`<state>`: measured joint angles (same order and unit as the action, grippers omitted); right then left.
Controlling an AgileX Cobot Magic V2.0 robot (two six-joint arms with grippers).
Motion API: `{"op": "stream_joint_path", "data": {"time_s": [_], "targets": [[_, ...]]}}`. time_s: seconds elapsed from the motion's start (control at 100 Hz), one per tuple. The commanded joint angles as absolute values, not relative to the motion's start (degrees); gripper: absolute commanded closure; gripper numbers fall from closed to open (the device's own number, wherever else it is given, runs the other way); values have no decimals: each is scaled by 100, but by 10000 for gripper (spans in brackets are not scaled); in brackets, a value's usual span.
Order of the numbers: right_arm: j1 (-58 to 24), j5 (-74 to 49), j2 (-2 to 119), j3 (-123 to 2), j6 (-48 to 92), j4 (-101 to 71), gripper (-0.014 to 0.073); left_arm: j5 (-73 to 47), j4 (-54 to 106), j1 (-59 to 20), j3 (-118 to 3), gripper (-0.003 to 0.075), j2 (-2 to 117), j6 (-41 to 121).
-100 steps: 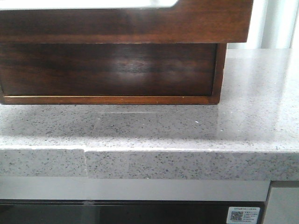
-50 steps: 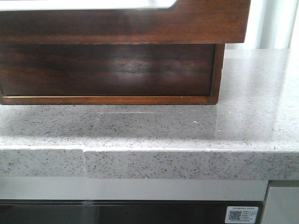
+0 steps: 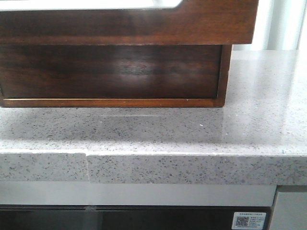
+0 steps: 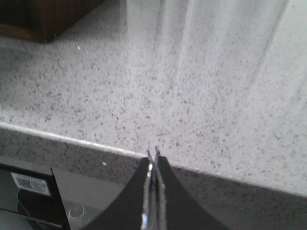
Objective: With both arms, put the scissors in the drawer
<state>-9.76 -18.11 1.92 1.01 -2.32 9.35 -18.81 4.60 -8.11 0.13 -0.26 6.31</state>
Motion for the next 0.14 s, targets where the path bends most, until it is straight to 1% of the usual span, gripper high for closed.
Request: {"op": "stream_joint_path", "data": {"time_s": [0.0,0.13], "targets": [[-942,-1696,70,152,-203,1000,634,-1698,529,-790,141,739,-196,579],[-942,-1643,-161,152,-203,1000,634,-1698,529,-790,141,739,-196,579]]}}
